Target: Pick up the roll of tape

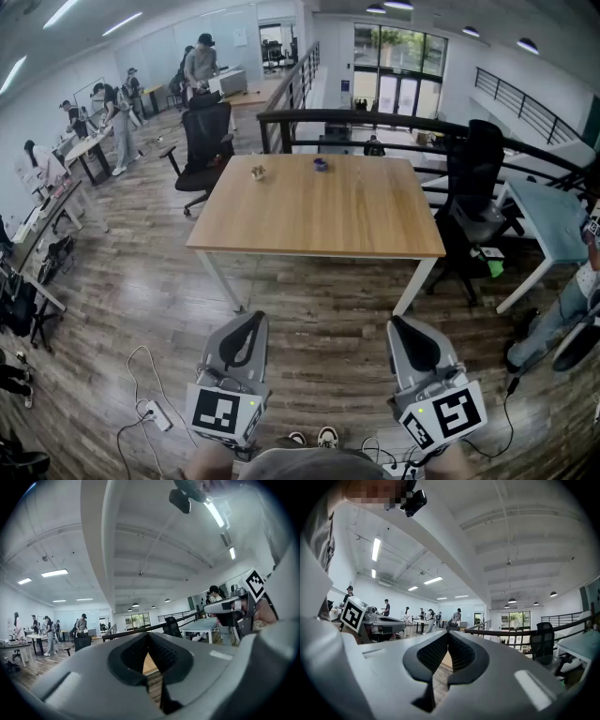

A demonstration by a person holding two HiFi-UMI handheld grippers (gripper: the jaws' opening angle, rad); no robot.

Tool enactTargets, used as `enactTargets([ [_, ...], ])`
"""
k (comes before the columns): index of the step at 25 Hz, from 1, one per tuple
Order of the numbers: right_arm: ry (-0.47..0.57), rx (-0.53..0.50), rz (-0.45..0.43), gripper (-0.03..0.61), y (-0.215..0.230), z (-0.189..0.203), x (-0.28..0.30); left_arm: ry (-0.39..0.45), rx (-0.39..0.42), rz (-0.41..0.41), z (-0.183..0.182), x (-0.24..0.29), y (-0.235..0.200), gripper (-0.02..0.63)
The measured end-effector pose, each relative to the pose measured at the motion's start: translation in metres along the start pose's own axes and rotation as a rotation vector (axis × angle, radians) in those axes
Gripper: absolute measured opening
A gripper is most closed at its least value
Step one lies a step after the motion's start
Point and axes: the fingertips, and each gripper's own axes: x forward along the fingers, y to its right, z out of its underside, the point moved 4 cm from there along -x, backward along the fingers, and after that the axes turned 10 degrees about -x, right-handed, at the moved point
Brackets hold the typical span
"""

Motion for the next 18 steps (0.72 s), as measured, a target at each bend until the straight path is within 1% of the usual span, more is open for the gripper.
enactTargets([
  [5, 0.014, 0.023, 0.014, 0.011, 0.008, 0.002, 0.000, -0.001, 0.005, 0.006, 0.000, 0.006, 0.004, 0.002],
  [14, 0.005, 0.020, 0.007, 0.011, 0.022, 0.013, -0.005, -0.004, 0.001, 0.014, 0.005, 0.019, 0.017, 0.002],
  [18, 0.040, 0.026, 0.018, 0.014, 0.025, 0.008, -0.011, -0.001, -0.009, 0.012, 0.003, 0.019, 0.021, 0.002],
])
